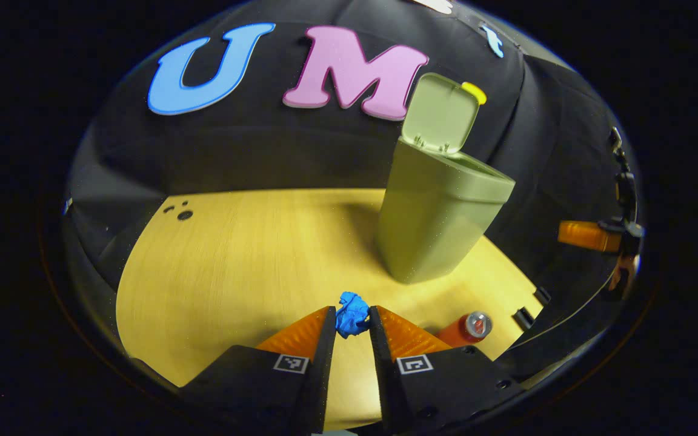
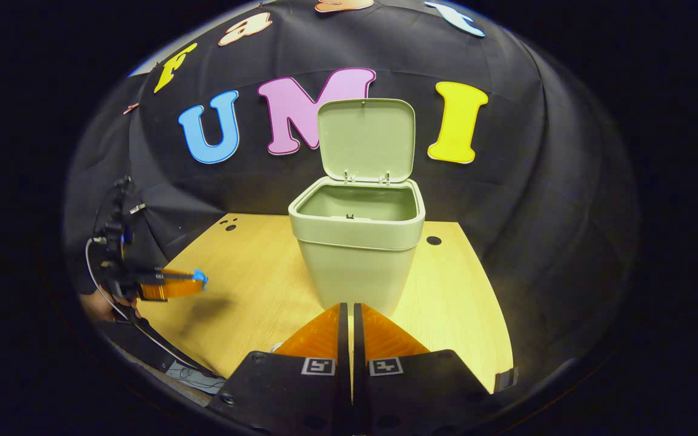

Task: Press the lid of the desktop garbage bin to open it, pick up the crumpled paper on the desktop and throw it into the bin, then pick up the pop can on the desktop and drop it into the bin, and finally close the garbage bin lid.

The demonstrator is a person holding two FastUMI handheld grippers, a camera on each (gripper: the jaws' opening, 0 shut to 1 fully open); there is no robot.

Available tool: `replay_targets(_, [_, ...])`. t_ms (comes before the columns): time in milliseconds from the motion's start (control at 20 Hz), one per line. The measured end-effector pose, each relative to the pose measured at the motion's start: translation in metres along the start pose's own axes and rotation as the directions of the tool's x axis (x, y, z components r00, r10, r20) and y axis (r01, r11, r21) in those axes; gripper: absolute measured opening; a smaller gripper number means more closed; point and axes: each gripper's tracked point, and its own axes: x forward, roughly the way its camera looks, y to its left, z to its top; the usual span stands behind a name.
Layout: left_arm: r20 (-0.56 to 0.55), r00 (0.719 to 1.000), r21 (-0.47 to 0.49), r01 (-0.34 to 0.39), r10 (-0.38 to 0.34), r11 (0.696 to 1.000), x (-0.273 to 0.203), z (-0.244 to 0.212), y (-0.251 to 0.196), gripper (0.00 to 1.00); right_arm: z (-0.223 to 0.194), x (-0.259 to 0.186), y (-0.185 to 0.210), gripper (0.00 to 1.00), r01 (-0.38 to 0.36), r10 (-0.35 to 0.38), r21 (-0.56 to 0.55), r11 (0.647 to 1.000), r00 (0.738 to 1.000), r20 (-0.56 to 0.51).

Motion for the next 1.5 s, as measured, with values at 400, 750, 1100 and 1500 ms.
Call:
replay_targets(400, [0.236,0.963,0.095,0.112,-0.132,0.989,-0.006,0.129,-0.059,0.38,-0.016,0.005,0.016,0.12,-0.039,0.039,0.01,0.999,0.998,-0.041])
replay_targets(750, [0.298,0.923,0.204,0.187,-0.243,0.961,0.032,0.198,-0.117,0.38,-0.034,0.003,0.024,0.13,-0.043,0.046,0.045,0.998,0.996,-0.074])
replay_targets(1100, [0.246,0.917,0.291,0.238,-0.313,0.927,0.095,0.203,-0.157,0.34,-0.055,-0.007,0.029,0.16,-0.039,0.049,0.101,0.994,0.994,-0.102])
replay_targets(1500, [0.17,0.948,0.285,0.214,-0.269,0.934,0.146,0.185,-0.153,0.36,-0.074,-0.012,0.017,0.18,-0.023,0.043,0.141,0.99,0.989,-0.141])
